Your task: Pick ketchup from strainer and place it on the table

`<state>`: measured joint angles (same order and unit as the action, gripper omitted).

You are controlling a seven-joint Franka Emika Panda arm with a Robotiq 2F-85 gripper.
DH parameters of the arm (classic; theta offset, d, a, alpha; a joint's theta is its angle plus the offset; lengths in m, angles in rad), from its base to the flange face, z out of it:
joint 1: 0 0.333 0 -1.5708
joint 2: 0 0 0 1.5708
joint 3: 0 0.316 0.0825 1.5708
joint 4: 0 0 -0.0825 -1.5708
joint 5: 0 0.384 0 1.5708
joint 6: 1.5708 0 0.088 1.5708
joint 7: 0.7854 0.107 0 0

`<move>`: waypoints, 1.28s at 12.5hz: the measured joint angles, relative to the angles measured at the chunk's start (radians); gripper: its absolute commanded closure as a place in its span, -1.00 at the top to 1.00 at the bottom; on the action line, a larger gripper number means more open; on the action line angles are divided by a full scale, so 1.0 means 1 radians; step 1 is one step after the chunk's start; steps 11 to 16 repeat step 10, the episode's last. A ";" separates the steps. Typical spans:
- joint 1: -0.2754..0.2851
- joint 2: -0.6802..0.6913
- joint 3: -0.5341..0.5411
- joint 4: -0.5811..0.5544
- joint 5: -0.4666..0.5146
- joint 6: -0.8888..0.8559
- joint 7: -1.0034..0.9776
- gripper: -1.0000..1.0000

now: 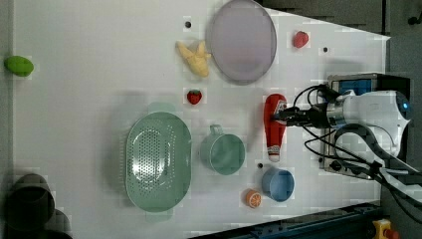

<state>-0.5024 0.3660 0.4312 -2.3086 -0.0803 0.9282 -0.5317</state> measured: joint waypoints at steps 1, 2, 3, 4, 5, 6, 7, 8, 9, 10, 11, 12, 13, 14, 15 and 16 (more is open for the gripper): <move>0.000 0.018 -0.004 -0.002 0.000 0.002 -0.001 0.38; 0.000 0.028 -0.010 -0.008 -0.007 0.006 -0.001 0.59; 0.001 0.036 -0.014 -0.014 -0.010 0.006 -0.001 0.80; 0.002 0.039 -0.020 -0.018 -0.009 0.006 -0.001 0.98; 0.003 0.038 -0.022 -0.016 -0.009 0.006 -0.001 1.00; 0.003 0.031 -0.022 -0.012 -0.009 0.003 -0.001 1.00; 0.001 0.012 -0.021 -0.008 -0.009 -0.007 -0.001 1.00; 0.000 -0.016 -0.020 0.002 -0.008 -0.013 -0.001 1.00; 0.000 -0.049 -0.020 0.025 -0.006 -0.026 -0.001 1.00; 0.000 -0.085 -0.018 0.062 -0.008 -0.066 -0.001 1.00; 0.000 -0.085 -0.018 0.062 -0.008 -0.066 -0.001 1.00; 0.000 -0.085 -0.018 0.062 -0.008 -0.066 -0.001 1.00; 0.000 -0.085 -0.018 0.062 -0.008 -0.066 -0.001 1.00; 0.000 -0.085 -0.018 0.062 -0.008 -0.066 -0.001 1.00; 0.000 -0.085 -0.018 0.062 -0.008 -0.066 -0.001 1.00; 0.000 -0.085 -0.018 0.062 -0.008 -0.066 -0.001 1.00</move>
